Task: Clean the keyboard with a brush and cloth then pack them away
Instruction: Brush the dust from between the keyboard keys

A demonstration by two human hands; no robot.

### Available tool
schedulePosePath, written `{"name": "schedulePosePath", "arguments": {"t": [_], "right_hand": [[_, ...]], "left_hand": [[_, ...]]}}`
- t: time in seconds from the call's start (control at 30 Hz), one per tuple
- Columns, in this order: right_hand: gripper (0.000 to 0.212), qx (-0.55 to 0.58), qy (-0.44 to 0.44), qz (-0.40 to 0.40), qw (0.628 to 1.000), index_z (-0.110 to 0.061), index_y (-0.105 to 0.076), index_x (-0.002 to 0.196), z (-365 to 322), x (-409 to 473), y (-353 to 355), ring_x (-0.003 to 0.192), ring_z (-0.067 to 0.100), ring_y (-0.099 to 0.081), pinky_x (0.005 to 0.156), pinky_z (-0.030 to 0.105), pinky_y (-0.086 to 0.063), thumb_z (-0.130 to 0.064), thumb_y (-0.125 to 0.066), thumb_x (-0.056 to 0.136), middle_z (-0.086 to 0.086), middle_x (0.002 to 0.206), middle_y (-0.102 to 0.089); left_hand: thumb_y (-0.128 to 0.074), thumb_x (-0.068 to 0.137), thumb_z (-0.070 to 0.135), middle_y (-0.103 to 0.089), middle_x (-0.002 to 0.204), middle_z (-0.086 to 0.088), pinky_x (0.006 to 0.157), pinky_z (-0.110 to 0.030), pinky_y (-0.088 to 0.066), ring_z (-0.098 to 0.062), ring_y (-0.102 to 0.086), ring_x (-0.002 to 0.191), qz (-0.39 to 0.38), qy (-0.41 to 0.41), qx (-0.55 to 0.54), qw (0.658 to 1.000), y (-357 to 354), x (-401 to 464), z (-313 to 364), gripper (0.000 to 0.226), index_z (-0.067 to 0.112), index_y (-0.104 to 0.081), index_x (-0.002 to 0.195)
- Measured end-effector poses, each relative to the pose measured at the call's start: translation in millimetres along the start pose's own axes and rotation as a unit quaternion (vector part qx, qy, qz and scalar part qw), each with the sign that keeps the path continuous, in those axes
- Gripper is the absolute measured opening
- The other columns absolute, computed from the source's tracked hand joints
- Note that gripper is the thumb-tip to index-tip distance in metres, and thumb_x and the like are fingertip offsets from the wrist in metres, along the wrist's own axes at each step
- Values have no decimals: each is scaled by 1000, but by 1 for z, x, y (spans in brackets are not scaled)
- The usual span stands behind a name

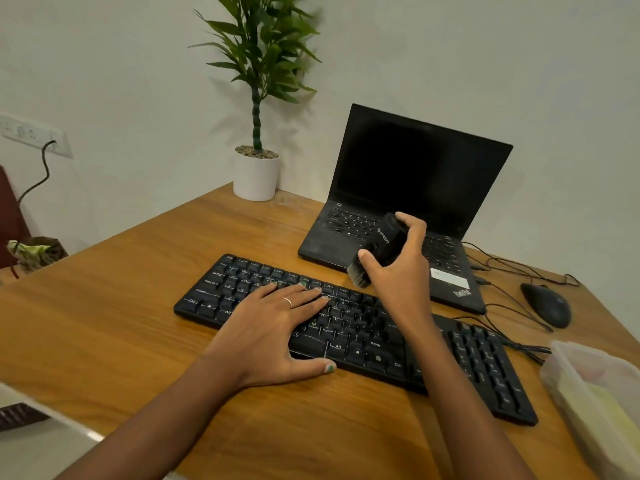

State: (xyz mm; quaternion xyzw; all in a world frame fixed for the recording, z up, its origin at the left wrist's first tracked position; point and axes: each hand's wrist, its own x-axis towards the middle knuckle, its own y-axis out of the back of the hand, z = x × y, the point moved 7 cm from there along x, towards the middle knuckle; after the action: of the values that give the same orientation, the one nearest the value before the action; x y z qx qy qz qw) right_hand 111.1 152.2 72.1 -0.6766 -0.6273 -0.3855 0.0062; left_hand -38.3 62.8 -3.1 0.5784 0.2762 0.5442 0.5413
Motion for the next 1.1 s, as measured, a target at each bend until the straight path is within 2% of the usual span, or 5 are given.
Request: {"name": "schedulePosePath", "arguments": {"t": [0.47,0.7,0.8,0.93,1.1], "right_hand": [[64,-125,-39,-142,981,-24,-23,127,11,-5,0,80,17,-60,72,35,-56,-20,-69,82,-3,96,-51],[75,-93,8,-63,994,-23,-21,140,8,-17,-7,109,20,-57,83,25,-48,-24,-70,83,6,126,-54],[73,-87,-31,-87,992,-25,-21,136,13,-12,-2,103,23,-59,84,36,-53,-25,-71,83,6,118,-56],[69,-107,-89,-187,973,-25,-22,128,15,-7,4,87,19,-58,74,30,-49,-25,-72,81,-1,103,-52],[73,-98,-23,-69,992,-21,-20,135,3,-18,-5,104,23,-57,87,39,-50,-24,-71,82,3,113,-55]], "left_hand": [[-25,69,92,-30,154,15,114,-25,-7,-5,-24,143,2,3,10,1000,-1,1,-1,101,32,-32,150],[-26,70,91,-30,155,15,113,-25,-7,-4,-24,143,2,4,9,1000,-1,0,0,99,32,-31,150],[-26,70,91,-28,155,16,113,-24,-4,-4,-21,144,1,8,6,1000,-1,0,-1,100,33,-30,150],[-27,69,92,-26,156,17,114,-24,-3,-3,-19,144,-1,7,-1,1000,-2,0,-2,101,33,-29,151],[-29,69,92,-27,155,17,114,-24,-2,-3,-20,144,3,10,-4,1000,-2,1,-2,100,33,-30,151]]}}
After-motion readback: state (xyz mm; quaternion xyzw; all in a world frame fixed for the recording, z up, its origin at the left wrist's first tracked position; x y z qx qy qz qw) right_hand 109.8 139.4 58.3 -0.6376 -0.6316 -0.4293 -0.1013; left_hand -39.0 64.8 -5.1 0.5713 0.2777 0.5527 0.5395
